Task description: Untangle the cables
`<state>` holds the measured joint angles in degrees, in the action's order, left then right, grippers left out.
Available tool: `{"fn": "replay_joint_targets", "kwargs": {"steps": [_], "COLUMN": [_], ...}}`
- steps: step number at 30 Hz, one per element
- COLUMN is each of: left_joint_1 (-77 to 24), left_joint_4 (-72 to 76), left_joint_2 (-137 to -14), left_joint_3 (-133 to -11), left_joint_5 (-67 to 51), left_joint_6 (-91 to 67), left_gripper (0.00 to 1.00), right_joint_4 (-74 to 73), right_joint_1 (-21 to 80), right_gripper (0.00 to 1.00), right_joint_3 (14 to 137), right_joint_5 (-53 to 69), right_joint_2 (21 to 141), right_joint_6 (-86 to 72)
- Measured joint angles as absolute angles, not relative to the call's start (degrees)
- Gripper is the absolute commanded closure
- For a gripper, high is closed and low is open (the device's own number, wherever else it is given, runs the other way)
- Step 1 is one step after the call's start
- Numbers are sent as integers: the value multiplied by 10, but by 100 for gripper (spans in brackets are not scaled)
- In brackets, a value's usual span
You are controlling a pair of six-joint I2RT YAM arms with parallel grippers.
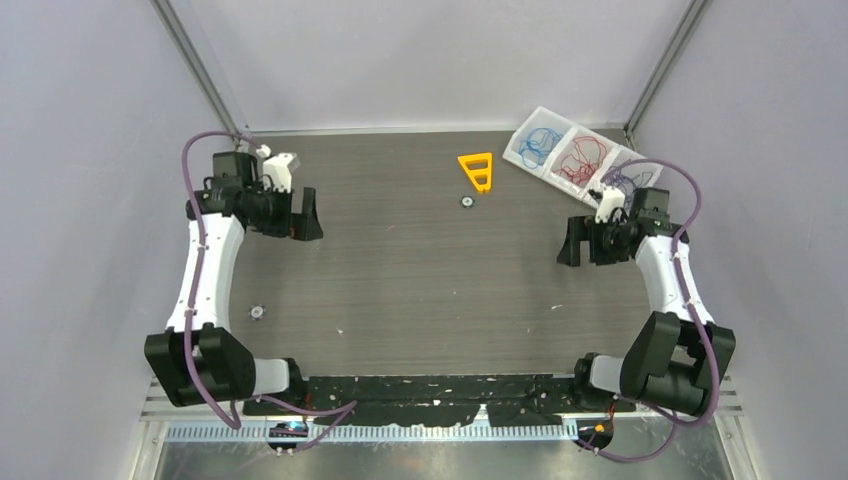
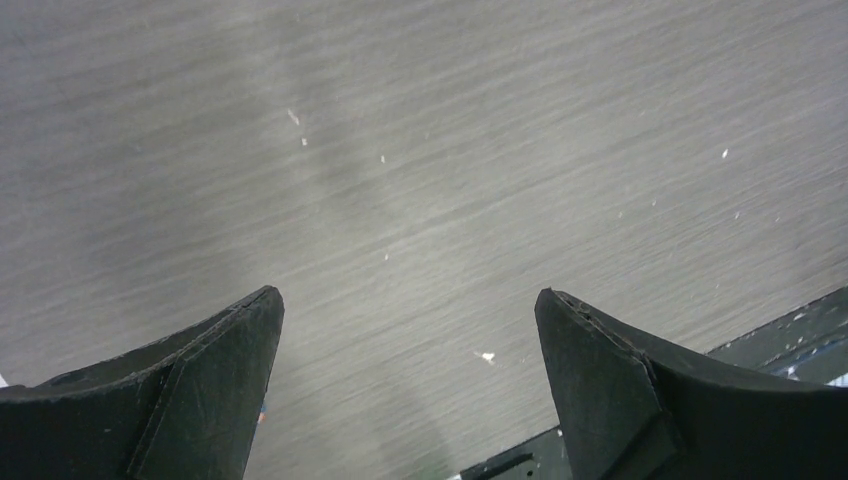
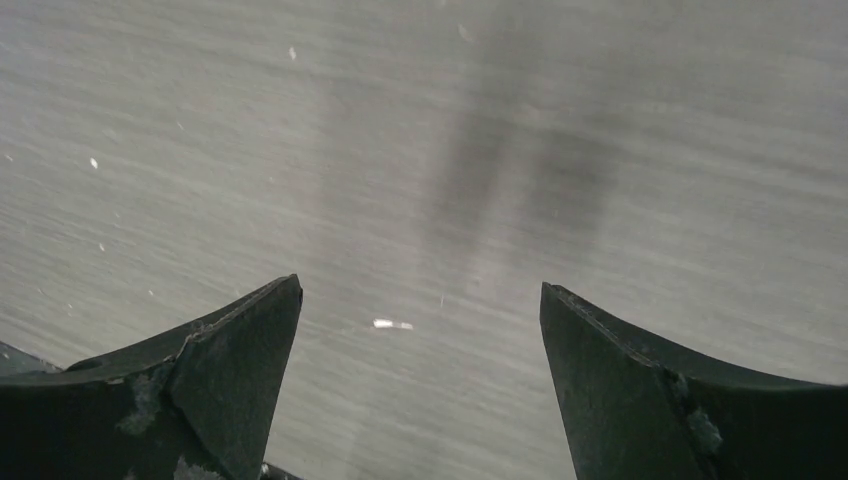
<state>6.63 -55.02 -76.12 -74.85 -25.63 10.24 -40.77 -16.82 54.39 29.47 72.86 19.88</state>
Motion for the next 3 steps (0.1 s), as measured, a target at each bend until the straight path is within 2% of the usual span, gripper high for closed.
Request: {"fn": "replay_joint_targets", "kwargs": {"steps": [3], "left_joint_1": [66], "left_joint_4": [-551], "left_joint_2": [-760], "left_joint_3": [-711], "left_joint_5": [-241], "left_joint_6": [110], "left_gripper": [1], "right_joint_4": [-419], "right_joint_1": [-168], "right_gripper": [5], "right_joint_3": [512], "right_joint_5": [272], "right_joint_2": [722], "right_joint_6": [207]}}
